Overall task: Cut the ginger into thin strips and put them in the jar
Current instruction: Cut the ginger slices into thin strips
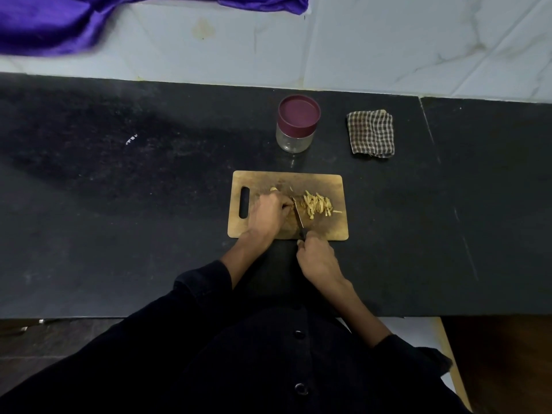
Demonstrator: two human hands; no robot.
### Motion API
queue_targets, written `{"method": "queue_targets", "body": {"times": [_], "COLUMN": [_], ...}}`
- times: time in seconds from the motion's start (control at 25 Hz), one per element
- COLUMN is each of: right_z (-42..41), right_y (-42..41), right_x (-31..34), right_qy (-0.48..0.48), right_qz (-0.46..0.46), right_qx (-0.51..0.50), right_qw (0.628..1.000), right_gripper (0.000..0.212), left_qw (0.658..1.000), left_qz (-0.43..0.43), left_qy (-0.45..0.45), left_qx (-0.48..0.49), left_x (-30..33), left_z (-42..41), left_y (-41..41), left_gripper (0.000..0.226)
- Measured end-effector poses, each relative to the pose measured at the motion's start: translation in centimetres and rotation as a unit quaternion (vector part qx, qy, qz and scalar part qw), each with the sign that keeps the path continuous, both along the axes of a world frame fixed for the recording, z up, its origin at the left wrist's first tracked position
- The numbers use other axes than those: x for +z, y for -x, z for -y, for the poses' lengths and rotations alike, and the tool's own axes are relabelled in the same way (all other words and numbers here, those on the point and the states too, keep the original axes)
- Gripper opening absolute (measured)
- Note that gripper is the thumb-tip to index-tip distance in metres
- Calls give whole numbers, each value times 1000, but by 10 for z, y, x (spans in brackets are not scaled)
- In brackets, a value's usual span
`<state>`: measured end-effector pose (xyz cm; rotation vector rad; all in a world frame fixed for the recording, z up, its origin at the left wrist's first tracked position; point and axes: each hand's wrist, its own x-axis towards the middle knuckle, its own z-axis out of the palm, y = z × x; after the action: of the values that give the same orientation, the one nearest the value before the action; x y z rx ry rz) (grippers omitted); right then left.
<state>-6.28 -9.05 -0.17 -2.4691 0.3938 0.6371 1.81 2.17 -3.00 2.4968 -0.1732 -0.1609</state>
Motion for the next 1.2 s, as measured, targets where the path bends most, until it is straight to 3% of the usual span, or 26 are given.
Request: {"method": "queue_targets", "body": {"times": [0.6, 0.88, 1.2], "right_z": [2, 8, -1], "right_y": [1, 2, -8], "right_x": [1, 3, 3], "right_qy": [-51, -59, -46], "right_qz": [22, 22, 12], "right_qx": [-46, -49, -15], "right_qw": [997, 997, 999], "right_gripper": [13, 12, 15], "left_qw": [1000, 998, 1000], "left_qz": [-8, 13, 10], "left_qy": [-1, 55, 16], "left_qx": [-2, 8, 1], "left_x": [2, 2, -2], "left_z": [-1, -4, -2], "left_y": [0, 5, 6], "left_gripper": [15, 13, 18]}}
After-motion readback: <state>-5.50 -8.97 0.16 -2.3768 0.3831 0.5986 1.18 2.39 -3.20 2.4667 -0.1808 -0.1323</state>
